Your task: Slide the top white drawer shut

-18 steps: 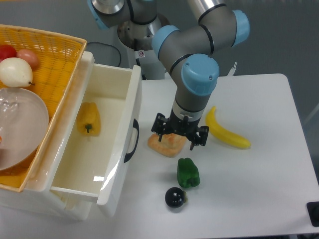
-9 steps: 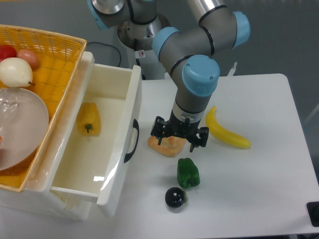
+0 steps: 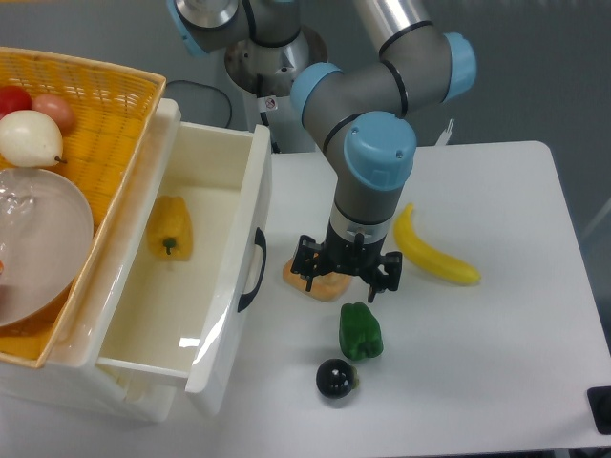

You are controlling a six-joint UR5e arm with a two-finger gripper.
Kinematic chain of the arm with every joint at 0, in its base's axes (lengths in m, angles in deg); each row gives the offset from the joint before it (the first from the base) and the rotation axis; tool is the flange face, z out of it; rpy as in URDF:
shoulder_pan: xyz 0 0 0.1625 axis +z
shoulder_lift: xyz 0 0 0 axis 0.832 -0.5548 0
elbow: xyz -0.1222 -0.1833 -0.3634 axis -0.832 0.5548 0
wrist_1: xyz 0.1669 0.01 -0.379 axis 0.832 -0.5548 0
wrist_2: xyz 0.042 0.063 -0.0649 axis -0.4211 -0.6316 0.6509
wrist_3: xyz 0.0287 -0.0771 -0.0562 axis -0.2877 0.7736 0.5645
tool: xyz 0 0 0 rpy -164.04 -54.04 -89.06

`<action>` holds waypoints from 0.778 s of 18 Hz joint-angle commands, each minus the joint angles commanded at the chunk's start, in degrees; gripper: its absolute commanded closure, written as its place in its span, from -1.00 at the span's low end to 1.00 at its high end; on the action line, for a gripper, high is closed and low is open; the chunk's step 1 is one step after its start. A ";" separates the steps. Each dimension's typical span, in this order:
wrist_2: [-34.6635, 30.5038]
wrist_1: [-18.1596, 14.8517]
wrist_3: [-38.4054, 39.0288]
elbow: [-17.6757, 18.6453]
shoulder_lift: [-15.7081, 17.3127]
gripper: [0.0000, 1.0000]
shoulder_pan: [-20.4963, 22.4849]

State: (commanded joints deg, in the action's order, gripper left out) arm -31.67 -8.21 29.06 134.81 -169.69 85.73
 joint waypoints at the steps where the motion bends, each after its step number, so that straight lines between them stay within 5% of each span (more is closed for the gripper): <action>1: -0.09 0.18 -0.09 0.09 -0.35 -1.00 -0.79; 4: -4.55 0.18 -0.17 -0.26 -0.79 -1.00 -2.55; 14: -4.83 0.36 0.26 -0.70 -1.15 -1.00 -2.82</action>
State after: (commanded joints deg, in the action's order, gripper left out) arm -36.51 -7.85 29.32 134.11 -170.83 82.91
